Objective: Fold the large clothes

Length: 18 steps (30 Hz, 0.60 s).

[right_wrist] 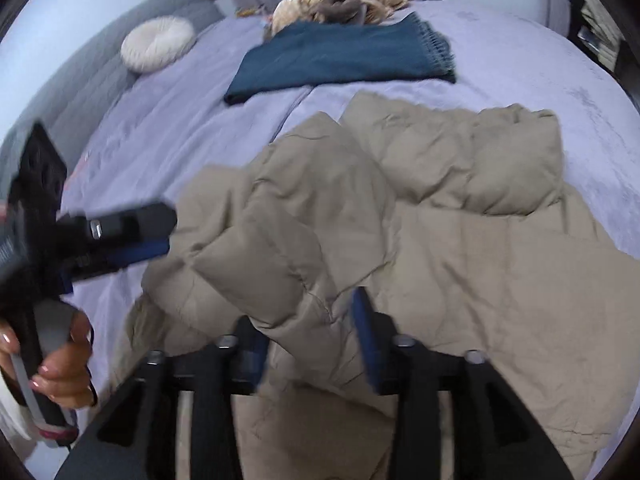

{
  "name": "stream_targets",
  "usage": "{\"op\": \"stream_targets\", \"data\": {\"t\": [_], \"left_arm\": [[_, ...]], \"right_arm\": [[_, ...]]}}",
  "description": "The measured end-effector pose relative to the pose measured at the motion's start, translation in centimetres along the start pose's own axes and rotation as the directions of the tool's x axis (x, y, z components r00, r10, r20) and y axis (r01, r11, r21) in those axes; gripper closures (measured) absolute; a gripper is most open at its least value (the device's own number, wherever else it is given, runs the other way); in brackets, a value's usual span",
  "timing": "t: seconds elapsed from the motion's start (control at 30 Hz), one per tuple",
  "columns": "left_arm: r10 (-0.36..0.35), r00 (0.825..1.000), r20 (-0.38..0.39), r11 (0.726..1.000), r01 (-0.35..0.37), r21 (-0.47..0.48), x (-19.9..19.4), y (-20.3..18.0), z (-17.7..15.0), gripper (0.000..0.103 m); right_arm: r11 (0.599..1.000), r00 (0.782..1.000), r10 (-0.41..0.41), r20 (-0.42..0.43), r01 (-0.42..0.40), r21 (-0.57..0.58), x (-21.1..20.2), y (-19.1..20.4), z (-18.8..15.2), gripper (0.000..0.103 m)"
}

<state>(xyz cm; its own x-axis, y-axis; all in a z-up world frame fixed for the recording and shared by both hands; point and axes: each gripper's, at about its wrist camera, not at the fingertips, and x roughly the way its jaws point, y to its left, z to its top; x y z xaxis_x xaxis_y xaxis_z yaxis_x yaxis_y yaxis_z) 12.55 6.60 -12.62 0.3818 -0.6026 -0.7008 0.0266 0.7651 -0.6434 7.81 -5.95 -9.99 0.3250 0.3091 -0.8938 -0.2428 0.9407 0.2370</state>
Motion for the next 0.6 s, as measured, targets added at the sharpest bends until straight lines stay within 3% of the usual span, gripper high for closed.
{"op": "stream_targets", "data": {"t": [0.13,0.23,0.3,0.4,0.43,0.47,0.5,0.53,0.57,0.6], "left_arm": [[-0.023,0.999,-0.048,1.000,0.024,0.009,1.7,-0.5,-0.2,0.000],[-0.001,0.996,-0.090,0.999,0.004,0.035,3.7,-0.9,-0.5,0.000],[0.027,0.993,-0.114,0.999,-0.021,0.049,5.3,-1.1,-0.6,0.000],[0.072,0.989,-0.129,0.994,-0.060,0.093,7.2,-1.9,-0.9,0.002],[0.087,0.988,-0.129,0.991,-0.073,0.111,7.7,-2.3,-1.0,0.011],[0.100,0.987,-0.128,0.988,-0.083,0.128,8.1,-2.8,-1.1,0.033],[0.114,0.985,-0.133,0.985,-0.094,0.145,8.5,-3.3,-1.1,0.048],[0.132,0.981,-0.143,0.981,-0.109,0.160,8.8,-3.8,-1.3,0.076],[0.141,0.979,-0.145,0.979,-0.116,0.169,8.9,-4.0,-1.4,0.085],[0.152,0.980,-0.128,0.975,-0.127,0.183,8.6,-4.4,-1.7,0.085]], "right_arm": [[0.989,0.995,0.092,-0.038,-0.087,0.121,-1.1,-3.2,-3.1,0.032],[0.937,0.990,0.137,-0.025,-0.122,0.328,-3.5,-9.5,-7.2,0.032],[0.854,0.990,0.143,0.013,-0.130,0.504,-5.0,-14.6,-9.9,0.032],[0.657,0.979,0.140,0.146,-0.202,0.727,-7.2,-21.5,-13.6,0.032],[0.595,0.972,0.125,0.197,-0.232,0.769,-7.8,-23.2,-14.4,0.032],[0.549,0.967,0.103,0.235,-0.252,0.797,-8.2,-24.6,-15.1,0.032],[0.511,0.961,0.078,0.265,-0.266,0.817,-8.5,-25.9,-15.4,0.033],[0.492,0.960,0.054,0.276,-0.266,0.829,-8.8,-26.9,-15.4,0.038],[0.489,0.960,0.042,0.278,-0.262,0.832,-8.9,-27.6,-15.2,0.068],[0.511,0.961,0.027,0.274,-0.249,0.823,-9.2,-27.8,-14.7,0.096]]}}
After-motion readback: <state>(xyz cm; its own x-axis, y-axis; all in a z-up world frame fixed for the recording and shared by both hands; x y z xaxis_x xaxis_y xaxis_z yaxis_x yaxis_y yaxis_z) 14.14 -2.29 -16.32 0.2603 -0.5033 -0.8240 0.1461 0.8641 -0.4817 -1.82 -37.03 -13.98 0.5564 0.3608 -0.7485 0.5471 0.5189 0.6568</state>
